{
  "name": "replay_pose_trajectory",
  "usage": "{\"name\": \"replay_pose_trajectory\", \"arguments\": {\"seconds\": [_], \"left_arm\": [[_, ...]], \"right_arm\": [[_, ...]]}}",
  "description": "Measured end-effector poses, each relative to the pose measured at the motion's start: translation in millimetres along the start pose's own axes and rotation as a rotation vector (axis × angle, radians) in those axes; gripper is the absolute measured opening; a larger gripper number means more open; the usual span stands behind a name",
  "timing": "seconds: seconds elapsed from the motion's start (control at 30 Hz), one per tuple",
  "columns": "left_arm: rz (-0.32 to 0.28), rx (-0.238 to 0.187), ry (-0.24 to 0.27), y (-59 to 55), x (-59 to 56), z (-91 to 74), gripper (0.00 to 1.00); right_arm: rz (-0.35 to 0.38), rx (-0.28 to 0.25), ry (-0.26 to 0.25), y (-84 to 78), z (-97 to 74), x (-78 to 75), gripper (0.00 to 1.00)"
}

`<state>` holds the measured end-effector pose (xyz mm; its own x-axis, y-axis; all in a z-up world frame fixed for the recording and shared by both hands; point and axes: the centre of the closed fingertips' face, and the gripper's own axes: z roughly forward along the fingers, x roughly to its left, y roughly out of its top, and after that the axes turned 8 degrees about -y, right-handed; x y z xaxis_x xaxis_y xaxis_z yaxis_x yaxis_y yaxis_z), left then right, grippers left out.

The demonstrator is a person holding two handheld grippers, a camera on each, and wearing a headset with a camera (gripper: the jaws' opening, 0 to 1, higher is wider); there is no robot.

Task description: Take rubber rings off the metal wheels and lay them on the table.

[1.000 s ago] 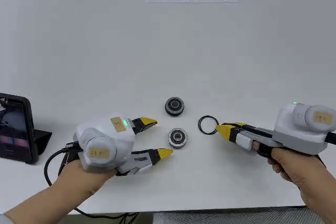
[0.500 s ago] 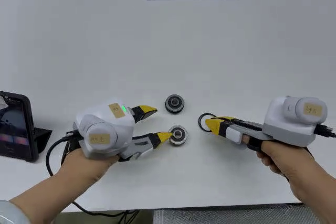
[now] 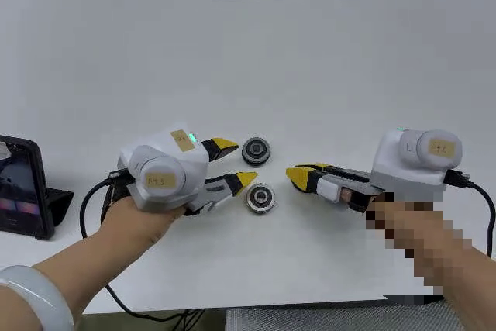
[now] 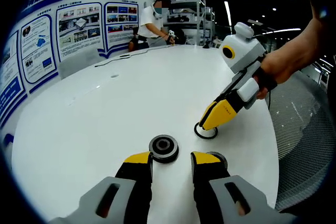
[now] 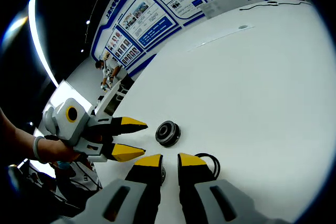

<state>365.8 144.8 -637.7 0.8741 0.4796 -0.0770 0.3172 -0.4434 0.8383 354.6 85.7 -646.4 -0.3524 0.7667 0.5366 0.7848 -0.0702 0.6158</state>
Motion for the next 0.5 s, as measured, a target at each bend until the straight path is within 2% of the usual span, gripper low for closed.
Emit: {"name": "replay_pose_trajectory", "arguments": {"seconds": [0.5], "left_arm": [[0.012, 0.014, -0.001, 7.1, 9.8, 15.0, 0.24]], "right_arm": [[0.015, -0.004, 0.016, 6.6, 6.8, 3.4, 0.13]]}}
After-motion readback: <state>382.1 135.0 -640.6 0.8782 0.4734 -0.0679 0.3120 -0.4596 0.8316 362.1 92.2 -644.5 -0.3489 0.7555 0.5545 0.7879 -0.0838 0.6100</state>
